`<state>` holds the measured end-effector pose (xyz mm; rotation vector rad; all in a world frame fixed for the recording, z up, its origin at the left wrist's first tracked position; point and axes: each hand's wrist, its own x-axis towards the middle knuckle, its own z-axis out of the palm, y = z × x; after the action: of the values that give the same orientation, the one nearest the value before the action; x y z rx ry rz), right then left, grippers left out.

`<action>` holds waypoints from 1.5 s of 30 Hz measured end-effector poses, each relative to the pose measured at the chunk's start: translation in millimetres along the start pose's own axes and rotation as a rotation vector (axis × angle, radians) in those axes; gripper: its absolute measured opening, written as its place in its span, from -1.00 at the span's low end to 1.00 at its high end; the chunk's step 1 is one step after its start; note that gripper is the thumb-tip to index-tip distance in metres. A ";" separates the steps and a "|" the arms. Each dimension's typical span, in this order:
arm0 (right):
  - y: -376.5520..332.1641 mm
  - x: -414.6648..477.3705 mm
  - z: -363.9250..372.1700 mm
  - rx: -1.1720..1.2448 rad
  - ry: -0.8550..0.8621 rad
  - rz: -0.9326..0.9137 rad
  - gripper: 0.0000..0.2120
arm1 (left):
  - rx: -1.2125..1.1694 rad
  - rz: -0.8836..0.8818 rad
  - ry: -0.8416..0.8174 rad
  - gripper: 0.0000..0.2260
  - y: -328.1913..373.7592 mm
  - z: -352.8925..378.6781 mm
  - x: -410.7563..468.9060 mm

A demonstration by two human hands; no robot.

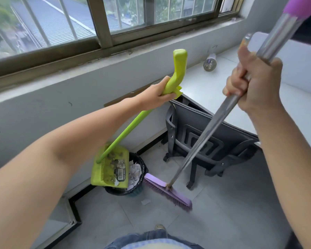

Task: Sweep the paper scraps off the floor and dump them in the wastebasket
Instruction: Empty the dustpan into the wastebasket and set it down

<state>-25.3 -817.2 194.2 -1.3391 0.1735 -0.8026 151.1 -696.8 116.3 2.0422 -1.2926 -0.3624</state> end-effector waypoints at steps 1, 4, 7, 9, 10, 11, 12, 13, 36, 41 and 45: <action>-7.2 1.6 3.2 0.009 -0.019 -0.009 -0.52 | -0.020 0.000 0.000 -0.83 0.1 -2.1 -3.4; -29.4 6.0 10.6 -0.011 -0.106 -0.041 -0.51 | -0.050 0.011 -0.005 -0.83 3.9 -6.9 -11.7; -52.3 11.0 12.7 -0.051 -0.182 -0.062 -0.50 | -0.065 0.021 -0.006 -0.83 7.1 -11.0 -17.7; -65.5 12.8 11.9 -0.023 -0.221 -0.087 -0.61 | -0.071 0.030 -0.016 -0.84 7.6 -12.6 -21.5; -70.3 13.0 11.5 0.007 -0.235 -0.097 -0.69 | -0.073 0.034 -0.022 -0.84 7.9 -12.7 -23.1; -73.8 12.8 11.9 0.034 -0.247 -0.103 -0.75 | -0.073 0.039 -0.026 -0.84 8.4 -12.7 -24.5; -75.4 12.1 13.7 0.049 -0.259 -0.108 -0.77 | -0.070 0.042 -0.028 -0.84 9.1 -12.9 -25.8; -75.4 11.1 16.7 0.055 -0.268 -0.114 -0.76 | -0.069 0.045 -0.028 -0.84 10.2 -13.4 -27.0; -42.6 -13.3 90.5 0.032 -0.459 -0.052 -0.56 | -0.058 0.048 0.064 -0.79 17.5 -46.3 -58.1; -38.5 -15.5 84.8 -0.048 -0.425 -0.095 -0.59 | -0.061 0.033 0.085 -0.83 9.5 -53.5 -66.9; -42.1 -15.7 74.0 -0.099 -0.354 -0.092 -0.55 | -0.069 0.026 0.096 -0.84 5.0 -55.2 -70.7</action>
<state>-13.8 -749.3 246.7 -1.5690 -0.1298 -0.6275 145.5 -614.2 151.3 1.9594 -1.2310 -0.2896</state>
